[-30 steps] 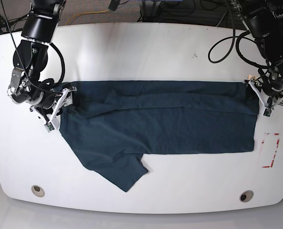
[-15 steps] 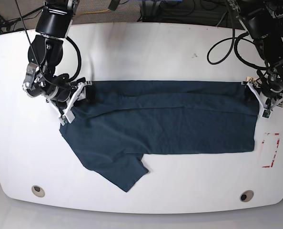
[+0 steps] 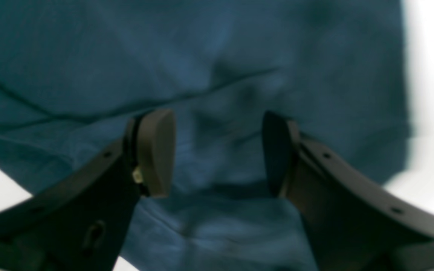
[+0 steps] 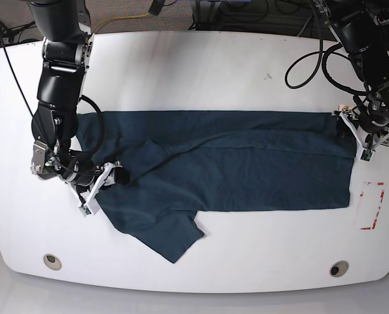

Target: Fold the T-shirt properly

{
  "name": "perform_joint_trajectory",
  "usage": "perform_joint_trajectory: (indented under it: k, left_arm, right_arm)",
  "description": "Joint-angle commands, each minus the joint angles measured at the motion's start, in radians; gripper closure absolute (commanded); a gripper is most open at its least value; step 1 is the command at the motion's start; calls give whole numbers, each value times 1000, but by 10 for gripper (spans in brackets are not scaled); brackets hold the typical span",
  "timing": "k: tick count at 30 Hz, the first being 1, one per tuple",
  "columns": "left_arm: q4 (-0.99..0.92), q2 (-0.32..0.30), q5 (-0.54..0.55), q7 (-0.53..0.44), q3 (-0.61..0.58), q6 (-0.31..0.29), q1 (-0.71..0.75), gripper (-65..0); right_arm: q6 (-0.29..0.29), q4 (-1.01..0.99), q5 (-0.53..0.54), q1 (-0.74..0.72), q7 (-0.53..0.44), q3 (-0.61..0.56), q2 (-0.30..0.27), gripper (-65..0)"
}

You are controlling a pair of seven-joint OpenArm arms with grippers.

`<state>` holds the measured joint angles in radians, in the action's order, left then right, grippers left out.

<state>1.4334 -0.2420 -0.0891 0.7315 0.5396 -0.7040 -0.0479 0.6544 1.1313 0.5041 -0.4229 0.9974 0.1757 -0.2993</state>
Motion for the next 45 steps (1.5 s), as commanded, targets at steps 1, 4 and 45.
perform_joint_trajectory:
  k: [1, 4, 45]
  left_arm:
    - [19, -21, 7, -17, 3, 6, -16, -451]
    - [20, -21, 9, -17, 7, 6, -16, -451]
    - [-220, 7, 5, -129, 95, 6, -74, -274]
  right_arm:
    - [5, 72, 29, -18, -18, 2, -45, -342]
    - [5, 152, 29, 34, 5, 5, -82, -342]
    - [14, 247, -107, 407, -82, 167, -100, -209]
